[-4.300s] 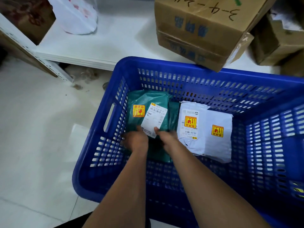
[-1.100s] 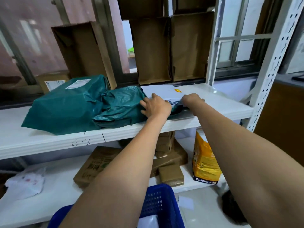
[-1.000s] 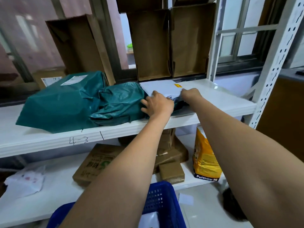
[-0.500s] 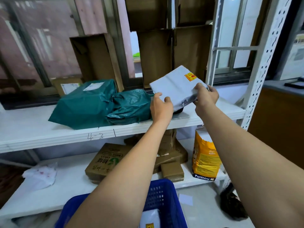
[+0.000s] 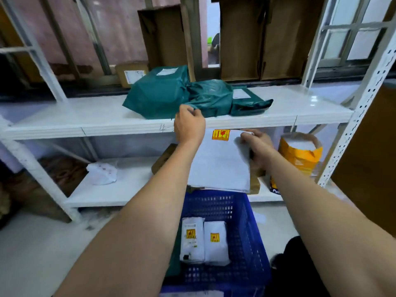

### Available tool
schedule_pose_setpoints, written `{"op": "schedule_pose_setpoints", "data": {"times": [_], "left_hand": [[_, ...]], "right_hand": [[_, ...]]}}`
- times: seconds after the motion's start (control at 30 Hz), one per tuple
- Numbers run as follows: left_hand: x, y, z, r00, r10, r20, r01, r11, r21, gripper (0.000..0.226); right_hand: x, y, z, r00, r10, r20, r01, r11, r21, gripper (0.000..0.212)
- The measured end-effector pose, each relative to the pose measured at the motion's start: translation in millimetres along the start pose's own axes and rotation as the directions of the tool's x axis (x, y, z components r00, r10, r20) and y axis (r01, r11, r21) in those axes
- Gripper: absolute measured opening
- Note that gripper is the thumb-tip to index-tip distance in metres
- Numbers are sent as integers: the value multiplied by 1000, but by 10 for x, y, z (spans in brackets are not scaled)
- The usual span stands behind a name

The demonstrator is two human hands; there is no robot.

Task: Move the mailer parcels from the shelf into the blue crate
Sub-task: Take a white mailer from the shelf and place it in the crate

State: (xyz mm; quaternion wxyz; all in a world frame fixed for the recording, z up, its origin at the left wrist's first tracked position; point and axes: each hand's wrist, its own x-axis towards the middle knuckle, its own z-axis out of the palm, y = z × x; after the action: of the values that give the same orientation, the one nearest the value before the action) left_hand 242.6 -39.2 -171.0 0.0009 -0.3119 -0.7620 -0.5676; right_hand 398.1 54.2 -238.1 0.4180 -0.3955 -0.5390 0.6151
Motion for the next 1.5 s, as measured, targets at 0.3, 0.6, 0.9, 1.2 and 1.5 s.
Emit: {"op": "schedule_pose_setpoints", "data": {"times": [0.3,0.6,0.9,1.2,1.5], "left_hand": [[-167,-1532,34,955,-286,81,276,954,117,22],[-434,-2597,708,545,-625,559,662,730,170,29],[-642,-3516,885,579,-581,572,622,768,152,62],[-1027,-4170,786,566,-658,497,664,721,197,91],[-1157,-4275,623,690,-649,320,544,757,362,38]], "right_hand": [[36,1226,569,973,200,119,-184,974,-134,25],[149,2449,1034,985,172,26,-158,944,-290,45],[-263,3404,1376,984,155,88,-96,877,-471,105],[-200,3711,1259,748,625,224,-640,768,-2,76],[-112,3684,1236,747,665,18,-625,711,-321,42]]}}
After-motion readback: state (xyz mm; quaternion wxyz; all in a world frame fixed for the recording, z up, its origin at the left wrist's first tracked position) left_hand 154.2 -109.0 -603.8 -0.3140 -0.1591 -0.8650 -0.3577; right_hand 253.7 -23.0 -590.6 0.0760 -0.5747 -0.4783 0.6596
